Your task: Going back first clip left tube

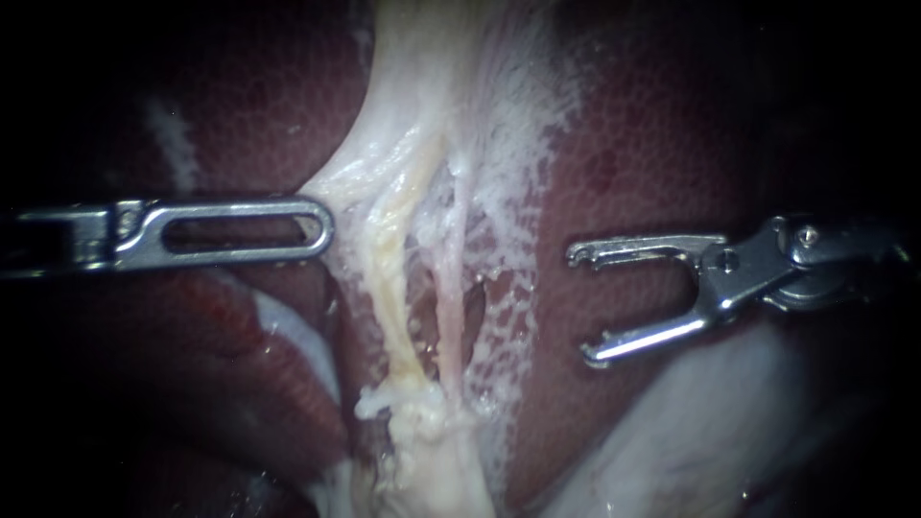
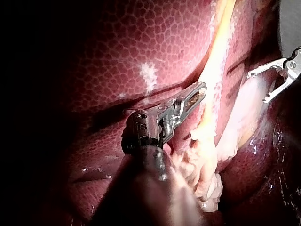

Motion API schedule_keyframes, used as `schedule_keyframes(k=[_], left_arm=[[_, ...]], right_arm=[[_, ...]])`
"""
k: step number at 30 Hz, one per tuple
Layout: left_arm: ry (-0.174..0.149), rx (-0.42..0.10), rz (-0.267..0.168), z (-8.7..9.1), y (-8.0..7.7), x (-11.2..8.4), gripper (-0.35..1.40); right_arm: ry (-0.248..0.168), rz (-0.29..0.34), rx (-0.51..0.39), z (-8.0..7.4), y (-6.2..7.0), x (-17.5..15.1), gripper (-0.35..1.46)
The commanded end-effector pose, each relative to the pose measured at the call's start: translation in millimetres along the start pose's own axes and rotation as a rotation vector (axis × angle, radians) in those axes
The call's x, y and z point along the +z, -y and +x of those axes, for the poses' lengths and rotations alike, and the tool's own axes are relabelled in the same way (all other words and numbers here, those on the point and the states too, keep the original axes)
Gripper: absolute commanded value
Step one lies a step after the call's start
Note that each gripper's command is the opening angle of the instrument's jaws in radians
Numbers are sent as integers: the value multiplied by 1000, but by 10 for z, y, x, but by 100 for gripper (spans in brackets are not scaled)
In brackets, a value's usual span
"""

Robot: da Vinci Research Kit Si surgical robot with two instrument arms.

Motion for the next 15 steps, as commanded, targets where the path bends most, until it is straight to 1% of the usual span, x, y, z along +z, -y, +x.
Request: schedule_keyframes(k=[1,3,7,11,15], left_arm=[[1,2,-1,2,-3,2,-35],[4,6,-2,7,-10,9,-35],[-2,15,10,21,-20,24,-35],[-9,29,24,36,-21,38,-35],[-11,27,28,44,-21,47,-35]], right_arm=[[1,0,0,-1,0,0,60],[1,0,0,-1,0,0,60],[1,0,-1,-1,0,0,60],[1,1,-1,-2,0,-1,60],[1,1,-1,-2,0,-1,60]])
